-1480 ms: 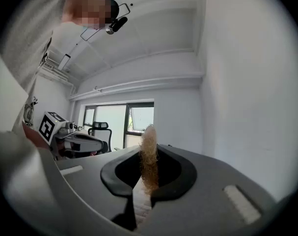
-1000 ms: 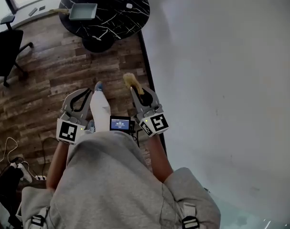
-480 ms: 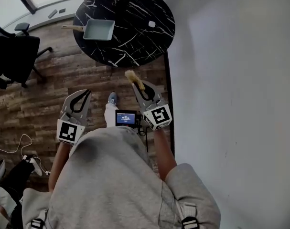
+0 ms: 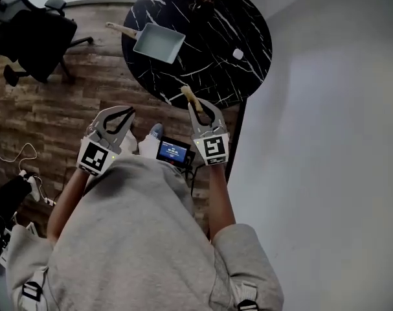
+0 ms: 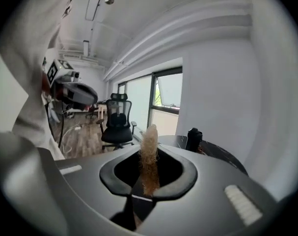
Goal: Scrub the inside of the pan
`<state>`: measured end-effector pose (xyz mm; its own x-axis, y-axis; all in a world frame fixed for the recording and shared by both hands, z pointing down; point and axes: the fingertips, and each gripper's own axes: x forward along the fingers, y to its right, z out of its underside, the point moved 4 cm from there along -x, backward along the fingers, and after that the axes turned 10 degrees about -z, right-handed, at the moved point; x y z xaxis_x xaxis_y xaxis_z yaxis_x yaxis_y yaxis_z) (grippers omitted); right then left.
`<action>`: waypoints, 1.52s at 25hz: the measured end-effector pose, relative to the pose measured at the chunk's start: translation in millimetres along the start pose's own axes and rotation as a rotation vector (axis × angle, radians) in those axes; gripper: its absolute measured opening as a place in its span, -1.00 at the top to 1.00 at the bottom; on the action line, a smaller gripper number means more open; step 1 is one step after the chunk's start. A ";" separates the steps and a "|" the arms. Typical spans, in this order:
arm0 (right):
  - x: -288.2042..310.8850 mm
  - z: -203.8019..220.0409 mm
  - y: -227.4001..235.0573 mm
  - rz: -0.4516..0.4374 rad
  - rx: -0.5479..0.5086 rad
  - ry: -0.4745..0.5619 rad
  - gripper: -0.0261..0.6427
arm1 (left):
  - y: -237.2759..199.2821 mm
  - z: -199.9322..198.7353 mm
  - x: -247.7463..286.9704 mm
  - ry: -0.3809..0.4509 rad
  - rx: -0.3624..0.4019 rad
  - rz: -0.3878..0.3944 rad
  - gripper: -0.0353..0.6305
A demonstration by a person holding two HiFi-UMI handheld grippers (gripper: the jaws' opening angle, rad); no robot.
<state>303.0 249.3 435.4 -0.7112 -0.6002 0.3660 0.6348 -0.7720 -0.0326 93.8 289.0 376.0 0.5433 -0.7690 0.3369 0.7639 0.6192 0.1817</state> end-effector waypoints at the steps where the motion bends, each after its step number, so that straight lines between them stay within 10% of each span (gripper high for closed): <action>1: 10.5 2.0 4.2 -0.019 -0.063 -0.041 0.70 | -6.2 4.0 5.8 -0.013 -0.002 -0.008 0.87; 7: 82.3 15.7 35.8 -0.082 -0.427 -0.337 0.69 | -49.8 26.6 33.9 -0.053 -0.010 -0.038 0.87; 12: 144.1 1.3 64.3 -0.030 -0.570 -0.380 0.69 | -97.4 54.4 73.9 -0.082 -0.048 -0.015 0.87; 22: 278.8 41.5 116.1 -0.297 -1.042 -0.825 0.69 | -221.9 97.6 162.3 -0.071 0.168 0.254 0.71; 29: 298.8 107.1 146.4 -0.273 -0.683 -1.052 0.49 | -286.1 124.7 206.7 -0.135 0.292 0.324 0.70; 38: 302.1 92.6 121.9 -0.336 -0.298 -0.972 0.17 | -274.3 169.7 254.4 -0.230 0.537 0.505 0.53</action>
<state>193.6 -6.7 628.2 -0.2070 -0.0248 0.9780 0.2584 -0.9656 0.0302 -36.7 -49.6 568.6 0.6499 -0.3566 0.6712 0.1368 0.9236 0.3582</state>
